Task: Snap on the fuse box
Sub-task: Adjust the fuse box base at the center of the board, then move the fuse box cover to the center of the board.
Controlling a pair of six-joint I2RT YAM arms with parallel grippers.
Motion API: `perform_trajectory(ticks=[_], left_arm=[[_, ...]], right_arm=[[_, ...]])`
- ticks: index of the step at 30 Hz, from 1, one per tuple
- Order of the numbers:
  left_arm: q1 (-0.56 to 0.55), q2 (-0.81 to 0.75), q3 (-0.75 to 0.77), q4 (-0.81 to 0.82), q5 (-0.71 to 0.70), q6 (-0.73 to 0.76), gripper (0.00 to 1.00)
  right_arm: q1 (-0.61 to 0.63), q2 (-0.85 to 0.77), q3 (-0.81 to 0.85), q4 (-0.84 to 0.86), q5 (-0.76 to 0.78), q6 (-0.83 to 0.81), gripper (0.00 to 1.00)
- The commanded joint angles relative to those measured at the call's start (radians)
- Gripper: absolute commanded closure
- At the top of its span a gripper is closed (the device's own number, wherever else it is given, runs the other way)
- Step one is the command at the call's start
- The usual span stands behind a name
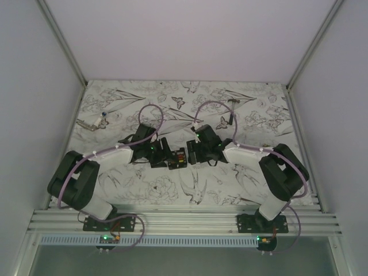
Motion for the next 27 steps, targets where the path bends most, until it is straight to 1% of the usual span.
perform_trajectory(ticks=[1,5,7,9,12,14,17,19,23,27], left_arm=[[0.005,-0.072,-0.046,0.003,-0.049,-0.018,0.38],[0.032,-0.116,-0.070,-0.012,-0.063,-0.006,0.34],[0.045,-0.141,-0.078,-0.033,-0.074,0.010,0.30],[0.056,-0.170,-0.082,-0.060,-0.092,0.027,0.25],[0.074,-0.196,-0.085,-0.088,-0.100,0.045,0.19],[0.086,-0.204,-0.082,-0.098,-0.095,0.056,0.14],[0.104,-0.203,-0.069,-0.118,-0.086,0.074,0.09],[0.118,-0.197,-0.058,-0.126,-0.078,0.085,0.05],[0.139,-0.176,-0.039,-0.127,-0.063,0.100,0.01],[0.154,-0.152,-0.019,-0.128,-0.049,0.116,0.00]], right_arm=[[-0.045,-0.088,0.015,-0.091,0.110,-0.063,0.28],[-0.139,-0.181,0.006,-0.160,0.216,-0.100,0.14],[-0.196,-0.198,0.015,-0.187,0.252,-0.117,0.08],[-0.250,-0.203,0.031,-0.204,0.328,-0.121,0.00],[-0.344,-0.194,0.061,-0.212,0.396,-0.131,0.00],[-0.422,-0.176,0.087,-0.205,0.391,-0.136,0.00],[-0.511,-0.144,0.129,-0.187,0.367,-0.147,0.01],[-0.574,-0.095,0.165,-0.179,0.345,-0.157,0.00],[-0.694,0.009,0.254,-0.179,0.241,-0.159,0.01],[-0.753,0.115,0.361,-0.202,0.218,-0.158,0.00]])
